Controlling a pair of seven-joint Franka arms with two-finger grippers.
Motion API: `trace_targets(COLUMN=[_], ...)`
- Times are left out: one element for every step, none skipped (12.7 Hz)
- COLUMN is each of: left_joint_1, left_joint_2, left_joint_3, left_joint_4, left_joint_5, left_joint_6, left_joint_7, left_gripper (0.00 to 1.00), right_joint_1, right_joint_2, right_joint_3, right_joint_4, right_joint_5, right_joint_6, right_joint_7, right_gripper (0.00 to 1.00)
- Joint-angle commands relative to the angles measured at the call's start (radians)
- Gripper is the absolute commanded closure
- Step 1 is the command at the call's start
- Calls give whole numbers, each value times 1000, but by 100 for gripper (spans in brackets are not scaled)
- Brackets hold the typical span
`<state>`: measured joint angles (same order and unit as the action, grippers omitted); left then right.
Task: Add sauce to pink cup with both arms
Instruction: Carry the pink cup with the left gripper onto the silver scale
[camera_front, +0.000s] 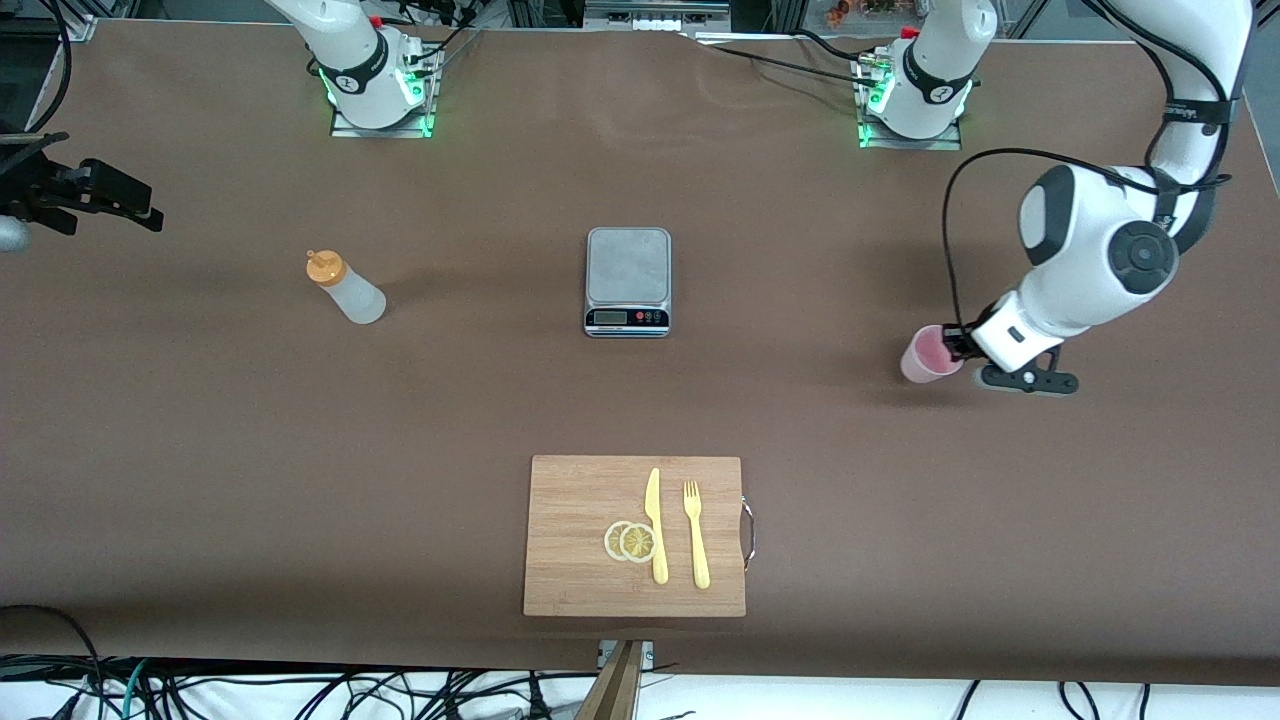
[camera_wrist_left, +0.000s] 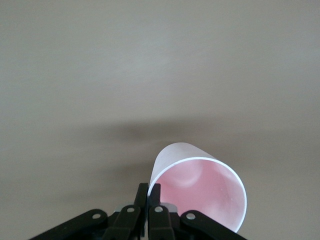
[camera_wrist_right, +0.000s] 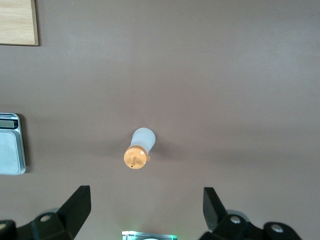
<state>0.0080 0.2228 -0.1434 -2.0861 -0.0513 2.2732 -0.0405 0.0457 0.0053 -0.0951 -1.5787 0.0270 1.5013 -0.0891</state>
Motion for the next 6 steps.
trace_targets(left_joint_1=[-14,-31,-55,-84,-118,-158], left_joint_2=[0,6,16,35,49,59], left_joint_3=[-124,-174,-215,-240,-249,-252], left_joint_4=[38,47,57,73,86,98], left_joint_5=[1,1,1,1,1,1], left_joint_6=[-24,-24,-24,-24,-23,-23], left_joint_7=[-198,-290,-380,-468,-528,-567], left_gripper=[100,100,100,100,100,100], right_joint_1=[0,0,0,0,0,0], right_joint_2=[-4,-4,-4,-4,-4,-4], right_joint_3=[-5,-5,-5,-5,-5,-5], right_joint_4=[14,16,16,16,16,16], right_joint_5=[4,4,4,4,4,4], right_joint_6=[-15,-15,-15,-15,-15,-15], right_joint_7=[-14,-15,-14,-14,-15,-15], right_gripper=[1,1,1,1,1,1])
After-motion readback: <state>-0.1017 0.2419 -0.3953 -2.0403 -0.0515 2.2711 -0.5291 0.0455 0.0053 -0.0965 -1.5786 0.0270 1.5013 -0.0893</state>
